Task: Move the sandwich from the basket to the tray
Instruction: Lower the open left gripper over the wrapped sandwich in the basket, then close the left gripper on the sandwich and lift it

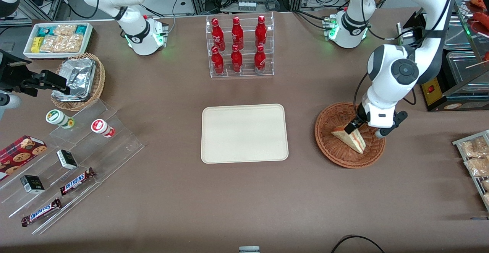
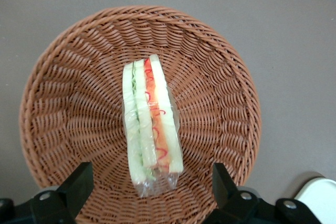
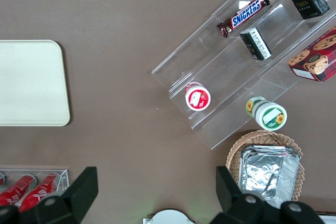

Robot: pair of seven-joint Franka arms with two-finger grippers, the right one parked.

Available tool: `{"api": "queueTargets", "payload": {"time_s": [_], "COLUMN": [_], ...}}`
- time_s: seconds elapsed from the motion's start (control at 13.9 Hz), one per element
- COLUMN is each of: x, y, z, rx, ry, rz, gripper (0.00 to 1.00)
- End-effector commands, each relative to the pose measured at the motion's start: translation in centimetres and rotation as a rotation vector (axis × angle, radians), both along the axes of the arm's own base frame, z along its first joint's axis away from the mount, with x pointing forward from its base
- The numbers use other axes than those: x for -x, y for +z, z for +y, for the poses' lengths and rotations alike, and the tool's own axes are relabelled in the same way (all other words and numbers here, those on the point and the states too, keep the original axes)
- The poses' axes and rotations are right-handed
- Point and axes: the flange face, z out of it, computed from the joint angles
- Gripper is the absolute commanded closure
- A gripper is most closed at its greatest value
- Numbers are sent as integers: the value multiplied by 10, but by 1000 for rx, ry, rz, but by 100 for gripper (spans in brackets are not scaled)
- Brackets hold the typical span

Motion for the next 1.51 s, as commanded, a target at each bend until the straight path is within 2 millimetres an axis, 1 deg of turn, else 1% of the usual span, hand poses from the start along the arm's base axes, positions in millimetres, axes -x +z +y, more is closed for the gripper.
{"api": "queueTargets", "payload": {"time_s": [0.0, 0.14, 0.22, 0.29, 0.36, 0.43, 0.5, 0.65, 0.72, 0.94, 1.08, 1.15, 1.22, 1.37, 1.44], "x": [-4, -6, -6, -6, -6, -6, -6, -8, -10, -31, -43, -47, -48, -48, -51], "y": [-24, -44, -51, -56, -56, -57, -57, -48, -34, 38, 81, 92, 102, 109, 114], "z": [-3, -2, -2, -1, 0, 0, 0, 1, 0, -7, -41, -54, -77, -122, -141], "rx": [5, 6, 7, 5, 4, 4, 2, 2, -6, -43, -82, -87, -89, -88, -81], "ry": [16, 19, 20, 21, 21, 18, 14, 13, 6, -14, -74, -92, -126, -196, -224], "rz": [-11, -6, -6, 2, 3, 6, 9, 3, 3, 63, 101, 111, 110, 91, 73], "gripper": [0, 1, 7, 36, 78, 100, 100, 100, 100, 100, 100, 100, 100, 100, 100]}}
